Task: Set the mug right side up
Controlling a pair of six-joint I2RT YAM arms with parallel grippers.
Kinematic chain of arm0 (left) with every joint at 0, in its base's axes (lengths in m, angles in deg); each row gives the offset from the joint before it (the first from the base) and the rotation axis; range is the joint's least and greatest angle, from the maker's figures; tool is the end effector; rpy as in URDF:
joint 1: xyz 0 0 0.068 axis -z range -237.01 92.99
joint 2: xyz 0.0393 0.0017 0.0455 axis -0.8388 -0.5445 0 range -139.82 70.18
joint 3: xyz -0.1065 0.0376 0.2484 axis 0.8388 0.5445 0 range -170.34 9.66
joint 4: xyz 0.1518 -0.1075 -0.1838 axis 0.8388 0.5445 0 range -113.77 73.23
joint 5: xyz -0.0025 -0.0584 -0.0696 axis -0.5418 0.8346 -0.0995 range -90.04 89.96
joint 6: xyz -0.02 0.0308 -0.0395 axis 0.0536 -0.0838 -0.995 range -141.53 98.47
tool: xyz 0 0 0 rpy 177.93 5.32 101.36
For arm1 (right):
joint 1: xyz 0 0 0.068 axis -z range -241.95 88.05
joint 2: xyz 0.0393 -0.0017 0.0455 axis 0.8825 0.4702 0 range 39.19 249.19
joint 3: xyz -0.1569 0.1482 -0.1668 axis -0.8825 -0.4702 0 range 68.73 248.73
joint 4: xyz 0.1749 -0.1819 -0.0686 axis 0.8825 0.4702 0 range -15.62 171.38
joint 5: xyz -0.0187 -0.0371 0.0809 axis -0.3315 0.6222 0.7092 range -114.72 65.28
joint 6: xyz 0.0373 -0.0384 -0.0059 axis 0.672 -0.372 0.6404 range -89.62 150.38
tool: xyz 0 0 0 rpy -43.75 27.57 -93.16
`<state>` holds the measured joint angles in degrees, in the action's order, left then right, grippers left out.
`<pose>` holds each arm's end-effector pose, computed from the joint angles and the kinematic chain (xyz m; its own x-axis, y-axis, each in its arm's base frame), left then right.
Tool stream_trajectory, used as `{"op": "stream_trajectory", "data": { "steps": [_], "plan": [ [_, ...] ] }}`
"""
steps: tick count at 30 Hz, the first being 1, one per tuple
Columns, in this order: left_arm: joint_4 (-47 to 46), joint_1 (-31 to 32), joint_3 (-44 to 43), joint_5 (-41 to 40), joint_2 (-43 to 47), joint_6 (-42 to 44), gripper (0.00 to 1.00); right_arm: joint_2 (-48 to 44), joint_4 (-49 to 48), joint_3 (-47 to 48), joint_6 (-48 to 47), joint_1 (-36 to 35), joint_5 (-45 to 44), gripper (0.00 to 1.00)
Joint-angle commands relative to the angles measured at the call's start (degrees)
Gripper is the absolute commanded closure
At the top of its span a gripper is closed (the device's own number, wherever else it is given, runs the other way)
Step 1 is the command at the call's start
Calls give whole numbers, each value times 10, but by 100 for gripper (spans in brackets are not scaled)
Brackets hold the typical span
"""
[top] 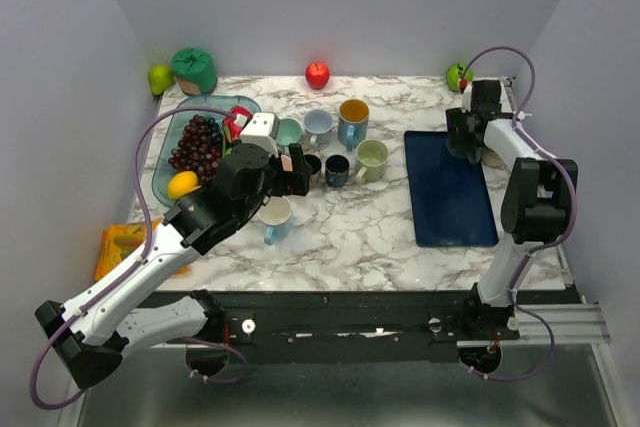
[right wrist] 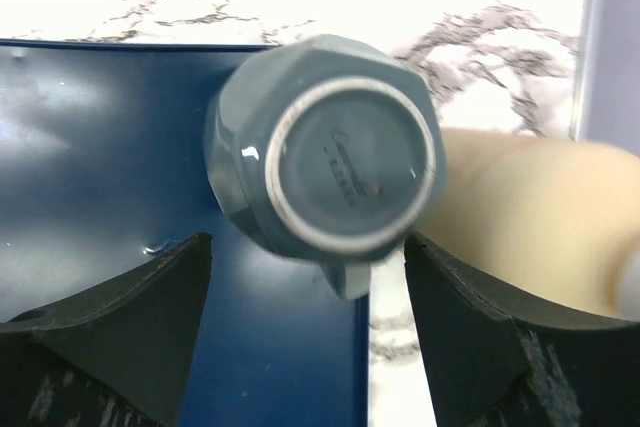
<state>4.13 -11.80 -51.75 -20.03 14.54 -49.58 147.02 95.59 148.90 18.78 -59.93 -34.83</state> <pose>0.1554 -0.1393 0.3753 -0.4430 -0.1810 -0.8781 0.2668 0.9084 -0.3219 0.4169 -0.0210 0.2221 -0.7677 -0.1709 -0.6176 -0.0043 0.9651 -0.2617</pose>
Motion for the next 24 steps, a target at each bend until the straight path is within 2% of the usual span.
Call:
{"op": "stream_trajectory", "data": {
  "steps": [1,5,10,17,20,21,23,24],
  "plan": [
    [-13,-10,-15,31,-3,-1,1,31,33,36,-4,6,69,17],
    [-17,-20,-6,36,3,-8,1,45,59,49,21,6,93,22],
    [-24,-28,7,44,7,-12,1,41,62,43,54,6,126,43],
    [-27,-33,15,50,12,-14,1,40,64,33,86,6,104,50],
    [-27,-35,17,52,13,-15,1,41,63,29,93,6,103,61],
    [-27,-35,17,53,13,-15,1,41,63,28,95,6,90,70],
    [-27,-36,18,53,15,-15,1,41,63,25,97,6,85,78],
    [-27,-36,19,53,15,-15,1,41,62,25,99,6,84,88]
  ]
}}
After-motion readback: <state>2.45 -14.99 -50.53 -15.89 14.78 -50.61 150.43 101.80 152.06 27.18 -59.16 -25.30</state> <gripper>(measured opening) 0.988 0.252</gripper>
